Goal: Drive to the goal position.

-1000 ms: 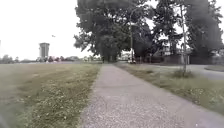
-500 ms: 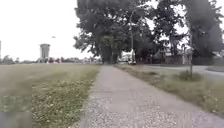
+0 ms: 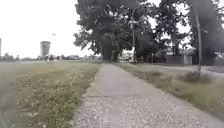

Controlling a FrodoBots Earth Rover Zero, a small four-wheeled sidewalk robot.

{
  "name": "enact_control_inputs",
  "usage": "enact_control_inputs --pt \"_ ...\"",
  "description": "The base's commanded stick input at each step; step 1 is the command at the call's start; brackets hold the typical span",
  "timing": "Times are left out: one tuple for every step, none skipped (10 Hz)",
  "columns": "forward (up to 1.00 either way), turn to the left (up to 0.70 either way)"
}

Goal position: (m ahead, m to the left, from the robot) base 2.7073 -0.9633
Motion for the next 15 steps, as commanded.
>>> enact_control_inputs --pt "0.70 0.19" --pt "0.70 0.00" --pt "0.70 0.00" --pt "0.70 0.00" --pt "0.70 0.00" --pt "0.70 0.00" --pt "0.70 0.00" --pt "0.70 0.00" --pt "0.70 0.00" --pt "0.70 0.00" --pt "0.70 0.00" --pt "0.70 0.00" --pt "0.70 0.00" --pt "0.70 0.00" --pt "0.70 0.00"
